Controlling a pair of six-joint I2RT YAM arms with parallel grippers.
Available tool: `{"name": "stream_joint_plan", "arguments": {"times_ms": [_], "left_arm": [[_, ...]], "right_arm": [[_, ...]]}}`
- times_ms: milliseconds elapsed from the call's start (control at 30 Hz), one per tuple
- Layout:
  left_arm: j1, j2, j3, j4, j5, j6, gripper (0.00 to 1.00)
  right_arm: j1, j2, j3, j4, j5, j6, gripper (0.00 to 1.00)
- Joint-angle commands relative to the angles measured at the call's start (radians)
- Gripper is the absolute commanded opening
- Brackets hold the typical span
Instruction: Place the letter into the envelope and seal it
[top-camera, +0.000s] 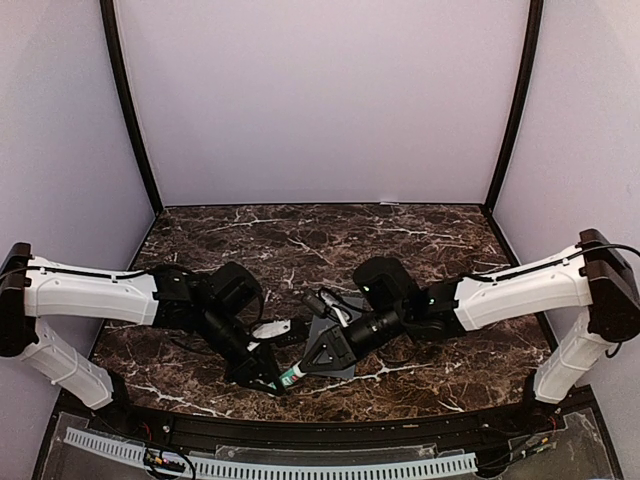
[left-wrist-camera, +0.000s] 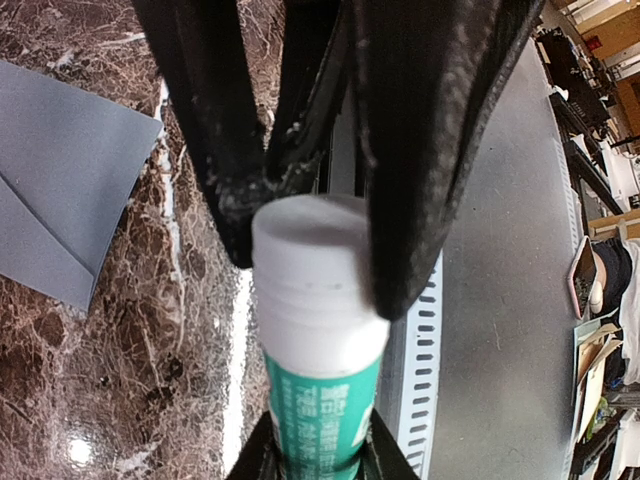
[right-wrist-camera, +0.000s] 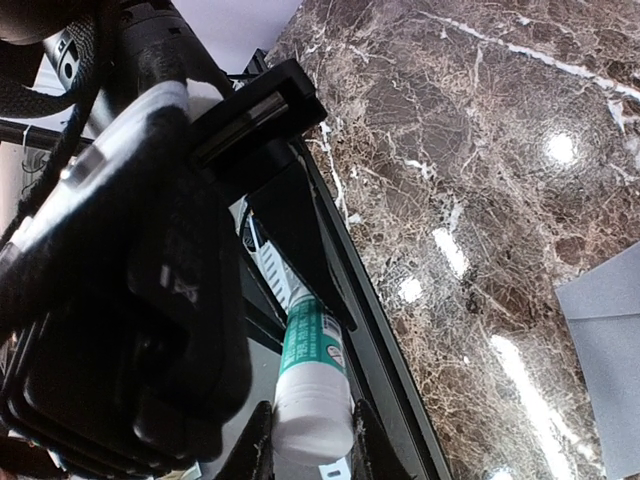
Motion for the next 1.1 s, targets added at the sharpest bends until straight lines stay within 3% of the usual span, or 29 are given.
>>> {"name": "stream_joint_plan", "arguments": {"times_ms": [0, 100, 200, 300, 367, 700, 833, 1067], "left_arm": [[0.027, -0.058, 0.053, 0.335, -0.032, -0.044, 0.0], [0.027, -0.055, 0.055, 0.328, -0.01, -0.038, 0.05], [0.027, -0.052, 0.062, 0.304, -0.007, -0.025, 0.38], [0.027, -0.07, 0.055, 0.308, -0.009, -0.018, 0.62], [0.027, -0.088, 0.046, 0.313, -0.013, -0.01, 0.73], [0.055, -0.215, -0.004, 0.446, -0.005, -0.093, 0.86], [0.171, -0.267, -0.023, 0.494, -0.057, -0.218, 0.88], [0.4, -0.318, -0.01, 0.429, -0.328, -0.315, 0.95]], "right_arm": [[0.109, 0.006, 0.041, -0.016, -0.1, -0.025, 0.11], [0.102, -0.031, 0.077, -0.148, -0.026, -0.08, 0.11], [0.085, -0.084, 0.087, -0.24, 0.039, -0.107, 0.11], [0.058, -0.137, 0.08, -0.323, 0.126, -0.111, 0.11], [0.035, -0.166, 0.081, -0.39, 0.169, -0.125, 0.11], [0.014, -0.241, 0.183, -0.718, 0.327, -0.223, 0.12], [0.031, -0.221, 0.245, -0.846, 0.35, -0.248, 0.12], [0.091, -0.121, 0.359, -1.051, 0.397, -0.26, 0.12]]}}
